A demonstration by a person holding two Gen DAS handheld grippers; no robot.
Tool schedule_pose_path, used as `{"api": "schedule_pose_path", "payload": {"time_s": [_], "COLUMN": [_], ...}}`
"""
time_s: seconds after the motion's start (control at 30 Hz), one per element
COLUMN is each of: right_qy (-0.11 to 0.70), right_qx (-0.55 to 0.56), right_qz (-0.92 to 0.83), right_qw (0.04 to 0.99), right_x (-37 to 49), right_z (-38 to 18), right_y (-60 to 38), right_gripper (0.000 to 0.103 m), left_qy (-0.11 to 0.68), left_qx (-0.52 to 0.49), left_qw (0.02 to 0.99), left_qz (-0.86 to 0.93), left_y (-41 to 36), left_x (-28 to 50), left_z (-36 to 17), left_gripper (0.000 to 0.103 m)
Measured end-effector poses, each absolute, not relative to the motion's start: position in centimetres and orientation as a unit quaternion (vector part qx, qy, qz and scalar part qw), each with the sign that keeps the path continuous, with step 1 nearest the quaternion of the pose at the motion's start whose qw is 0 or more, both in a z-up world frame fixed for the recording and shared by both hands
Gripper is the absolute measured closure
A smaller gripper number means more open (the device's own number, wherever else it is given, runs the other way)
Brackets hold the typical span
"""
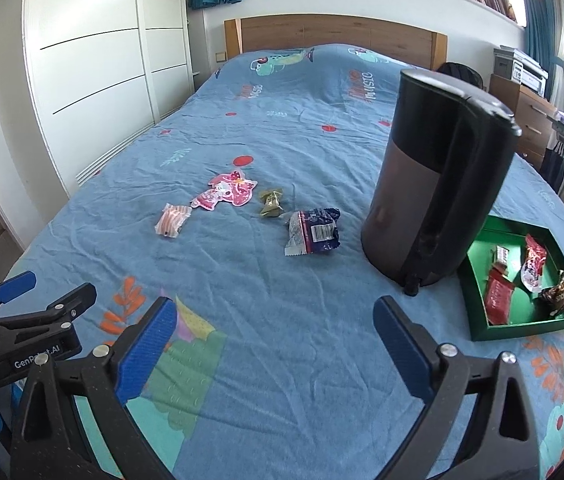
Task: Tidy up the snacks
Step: 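Move both open tools away from the tray toward the remaining snacks, then grasp the striped wrapped cake with left tool while right tool grasps the blue-white biscuit bag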
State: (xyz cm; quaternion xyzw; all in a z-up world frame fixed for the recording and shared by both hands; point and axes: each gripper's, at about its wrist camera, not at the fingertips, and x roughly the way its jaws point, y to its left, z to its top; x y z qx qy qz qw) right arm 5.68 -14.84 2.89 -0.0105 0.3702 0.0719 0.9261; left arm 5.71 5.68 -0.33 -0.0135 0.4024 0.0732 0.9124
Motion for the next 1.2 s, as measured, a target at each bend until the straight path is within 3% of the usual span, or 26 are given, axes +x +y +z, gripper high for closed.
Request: {"api": "schedule_pose_path", "payload": {"time_s": [0.63,1.2], "right_qy": [0.396,0.436], "right_qx": [-0.014,-0.028], "right_qz": [0.082,0.079], "right_qw": [0.914,0.896], "right_x": [15.2,25.0], "right_z": [-0.4,-5.9], "right_y": [-14.1,-14.3], "right_gripper": [0.0,0.0], "left_qy": [0.403,0.446], "left_qx": [-0.012,0.043], "left_qw": [0.913,0.891], "left_qz": [0.068,0.069], "left_y": [7.5,6.6], "left_x": [15.5,25.8], "left_z": [-2.8,-8.1], "left_gripper": [0.006,0.006]}}
